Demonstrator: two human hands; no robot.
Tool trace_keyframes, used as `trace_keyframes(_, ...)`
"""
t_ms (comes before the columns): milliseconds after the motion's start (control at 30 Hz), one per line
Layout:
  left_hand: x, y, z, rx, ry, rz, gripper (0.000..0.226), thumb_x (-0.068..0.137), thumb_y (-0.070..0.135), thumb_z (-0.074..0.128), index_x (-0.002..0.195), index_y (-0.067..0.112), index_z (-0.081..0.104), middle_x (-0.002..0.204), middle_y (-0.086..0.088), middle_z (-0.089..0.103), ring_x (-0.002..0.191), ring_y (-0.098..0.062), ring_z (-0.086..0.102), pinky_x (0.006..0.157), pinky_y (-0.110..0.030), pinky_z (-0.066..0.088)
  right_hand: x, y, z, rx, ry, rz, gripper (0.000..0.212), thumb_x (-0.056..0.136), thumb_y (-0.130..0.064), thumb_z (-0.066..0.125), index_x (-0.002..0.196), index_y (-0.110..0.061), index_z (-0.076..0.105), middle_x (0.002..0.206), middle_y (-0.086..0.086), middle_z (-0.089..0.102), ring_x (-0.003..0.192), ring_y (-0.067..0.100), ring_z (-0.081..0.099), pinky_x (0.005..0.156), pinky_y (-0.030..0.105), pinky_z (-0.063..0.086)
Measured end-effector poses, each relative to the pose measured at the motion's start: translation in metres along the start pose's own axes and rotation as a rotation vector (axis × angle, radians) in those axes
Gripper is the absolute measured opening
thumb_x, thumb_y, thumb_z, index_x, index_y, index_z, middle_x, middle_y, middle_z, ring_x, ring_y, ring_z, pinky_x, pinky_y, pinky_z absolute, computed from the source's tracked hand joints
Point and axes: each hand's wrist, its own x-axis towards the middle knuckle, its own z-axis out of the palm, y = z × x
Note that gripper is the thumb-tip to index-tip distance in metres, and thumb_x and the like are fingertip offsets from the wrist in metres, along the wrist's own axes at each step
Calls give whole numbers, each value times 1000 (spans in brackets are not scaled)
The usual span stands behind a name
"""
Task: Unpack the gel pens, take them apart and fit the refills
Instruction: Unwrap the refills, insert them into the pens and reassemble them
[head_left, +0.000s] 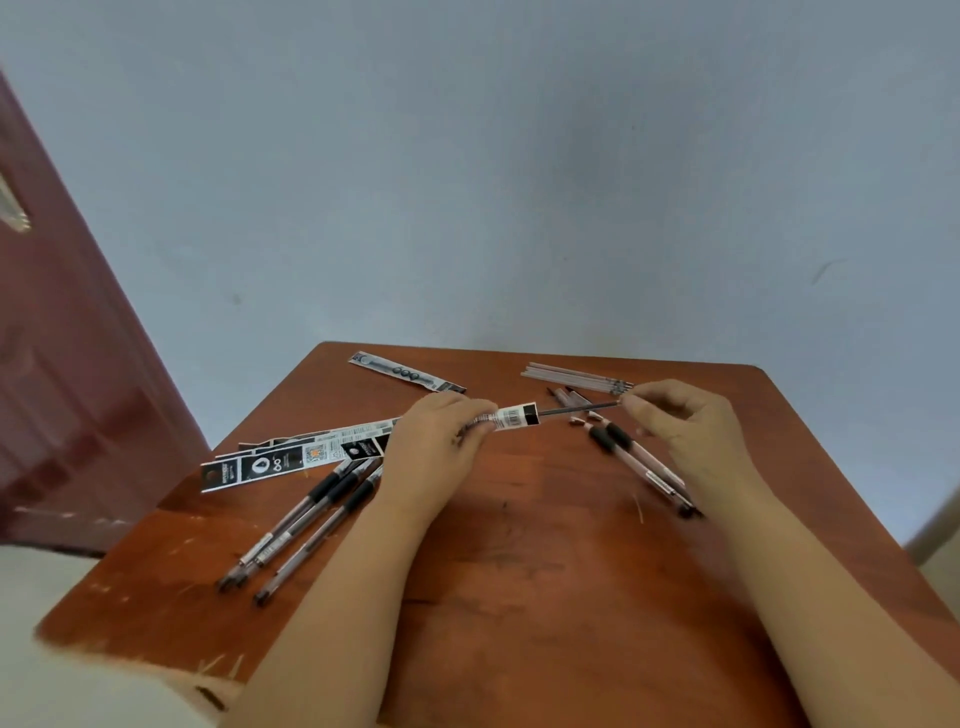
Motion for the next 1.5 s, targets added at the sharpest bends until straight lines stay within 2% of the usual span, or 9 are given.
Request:
trace_keyframes(167, 7, -9, -30, 133, 12, -80, 20, 83, 14, 62, 101, 8, 68, 92, -12, 68, 88, -29, 58, 74, -29, 39, 0, -3, -3, 145, 172, 51, 22, 83, -13, 58, 65, -25, 59, 61, -4, 52, 59, 11, 46, 64, 20, 40)
trace_keyframes(333, 4, -56, -60, 218, -119, -234, 17, 84, 13, 61, 99, 9, 68, 100, -10, 66, 95, -26, 57, 82, -32, 41, -8, -2, 12, 162, 103, 105, 17, 84, -14, 58, 68, -22, 60, 62, -3, 51, 62, 11, 45, 59, 15, 45)
trace_keyframes(467, 2, -86, -68, 294, -242, -281, 21, 86, 13, 58, 105, 9, 65, 106, -10, 65, 99, -24, 55, 83, -29, 38, -11, 1, 20, 144, 34, 114, 20, 80, -15, 63, 63, -26, 63, 66, -4, 58, 66, 10, 50, 77, 35, 46)
trace_keyframes(700, 7, -75, -52, 310, -248, -154, 30, 87, 16, 56, 115, 7, 60, 126, -11, 56, 120, -27, 46, 100, -32, 32, -12, 5, 24, 19, 10, 54, 8, 80, -14, 62, 82, -11, 69, 73, -7, 61, 66, 5, 49, 65, 20, 40)
trace_keyframes(867, 0, -3, -22, 164, -210, 159, 41, 80, 38, 51, 105, 8, 65, 106, -9, 67, 100, -23, 60, 89, -28, 37, -15, 8, 27, 34, -40, 11, 16, 79, -14, 63, 66, -23, 66, 55, -14, 59, 62, 4, 50, 63, 18, 39)
trace_keyframes(967, -2, 20, -5, -26, -252, 141, 28, 79, 33, 57, 97, 13, 67, 96, -3, 68, 90, -6, 57, 81, -11, 34, -17, 9, 28, 28, -95, -40, 24, 79, -12, 64, 59, -26, 66, 47, -18, 56, 53, -2, 48, 54, 6, 37)
trace_keyframes(1067, -3, 11, -2, -122, -255, 119, 27, 76, 33, 50, 78, 13, 68, 75, -1, 67, 82, -8, 50, 75, -6, 34, -16, 8, 26, -80, -196, -85, 27, 78, -13, 64, 58, -31, 65, 53, -14, 58, 57, -3, 50, 54, 5, 37)
trace_keyframes(1233, -10, -4, -8, -76, -339, 209, 28, 78, 30, 48, 77, 11, 69, 73, -2, 67, 80, -8, 50, 73, -13, 37, -12, 8, 26, -488, -472, -216, 11, 80, -19, 63, 75, -24, 71, 70, -15, 57, 70, 1, 54, 66, 11, 39)
trace_keyframes(1500, -9, -5, -15, -116, -379, 215, 19, 87, 21, 56, 96, 12, 70, 82, 2, 63, 70, 1, 44, 69, 0, 33, -14, 9, 24, -576, -449, -477, 23, 73, -30, 59, 72, -11, 72, 69, -27, 49, 78, -15, 51, 70, -2, 37)
